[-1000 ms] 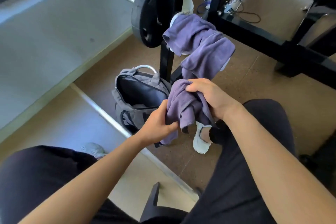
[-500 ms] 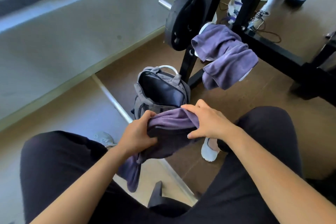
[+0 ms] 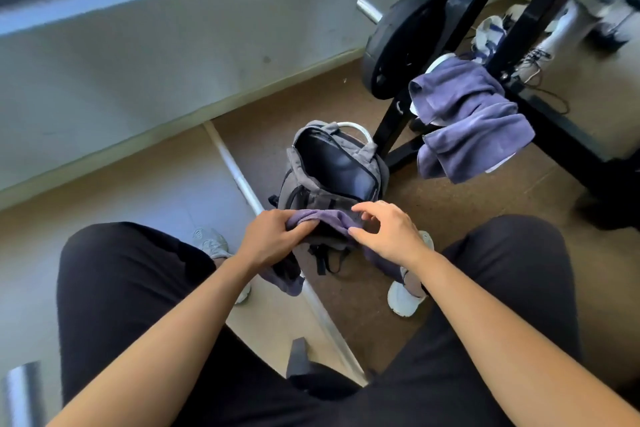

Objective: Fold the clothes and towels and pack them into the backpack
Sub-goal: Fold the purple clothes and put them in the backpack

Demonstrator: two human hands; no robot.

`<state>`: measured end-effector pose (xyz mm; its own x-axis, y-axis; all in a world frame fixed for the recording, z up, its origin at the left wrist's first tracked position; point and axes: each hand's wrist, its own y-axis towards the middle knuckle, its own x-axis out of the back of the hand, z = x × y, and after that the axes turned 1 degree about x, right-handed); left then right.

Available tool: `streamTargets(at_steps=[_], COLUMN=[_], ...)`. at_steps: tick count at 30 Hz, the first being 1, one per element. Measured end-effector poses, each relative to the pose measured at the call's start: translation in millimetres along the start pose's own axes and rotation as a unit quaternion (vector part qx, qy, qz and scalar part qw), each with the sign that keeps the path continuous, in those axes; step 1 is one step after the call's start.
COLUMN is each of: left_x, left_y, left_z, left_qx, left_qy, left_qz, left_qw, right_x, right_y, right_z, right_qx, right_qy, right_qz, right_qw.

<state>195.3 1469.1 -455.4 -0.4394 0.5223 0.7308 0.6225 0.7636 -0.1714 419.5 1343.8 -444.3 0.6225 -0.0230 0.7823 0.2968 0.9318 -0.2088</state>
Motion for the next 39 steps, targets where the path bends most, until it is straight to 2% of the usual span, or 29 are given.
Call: streamTargets(at_steps=[3, 7, 9, 13, 16, 19, 21, 25, 30, 32, 35, 39], left_x=[-4, -4, -1, 4, 3, 6, 9, 8, 7, 11, 19, 28], left_y=[1, 2, 2, 4, 4, 9, 14, 18, 21, 23, 27, 29], left_z=[-9, -18, -21, -23, -24, -21, -16, -13, -3, 3, 13, 29], left_qx=[0.012, 0.018, 0.029, 0.036, 0.033, 0.029, 0.029, 0.033, 0.028, 0.073, 0.159, 0.179], left_qy=[0.024, 0.007, 0.001, 0.006, 0.020, 0.101, 0.169, 0.233, 0.154, 0.118, 0.031, -0.006], left_qz=[0.008, 0.001, 0.000, -0.004, -0.014, -0.065, -0.084, -0.091, -0.134, -0.127, -0.125, -0.153], left_qw=[1.000, 1.000, 1.000, 0.999, 0.999, 0.992, 0.982, 0.968, 0.979, 0.982, 0.979, 0.972], right_x=[-13, -38, -41, -39, -43, -32, -21, -6, 21, 34, 50, 57], right_y=[2, 1, 4, 7, 8, 15, 17, 10, 4, 3, 6, 13], right_z=[13, 29, 30, 31, 36, 34, 31, 36, 40, 32, 12, -14], right_qx=[0.069, 0.109, 0.091, 0.067, 0.046, -0.008, -0.021, 0.035, 0.067, 0.069, 0.037, -0.027], right_qy=[0.003, 0.107, 0.145, 0.182, 0.219, 0.337, 0.371, 0.308, 0.309, 0.309, 0.303, 0.226], right_qz=[-0.010, -0.034, -0.055, -0.021, -0.031, -0.059, -0.075, -0.078, -0.103, -0.145, -0.227, -0.253], right_qw=[0.998, 0.988, 0.984, 0.981, 0.974, 0.940, 0.925, 0.948, 0.943, 0.937, 0.925, 0.941])
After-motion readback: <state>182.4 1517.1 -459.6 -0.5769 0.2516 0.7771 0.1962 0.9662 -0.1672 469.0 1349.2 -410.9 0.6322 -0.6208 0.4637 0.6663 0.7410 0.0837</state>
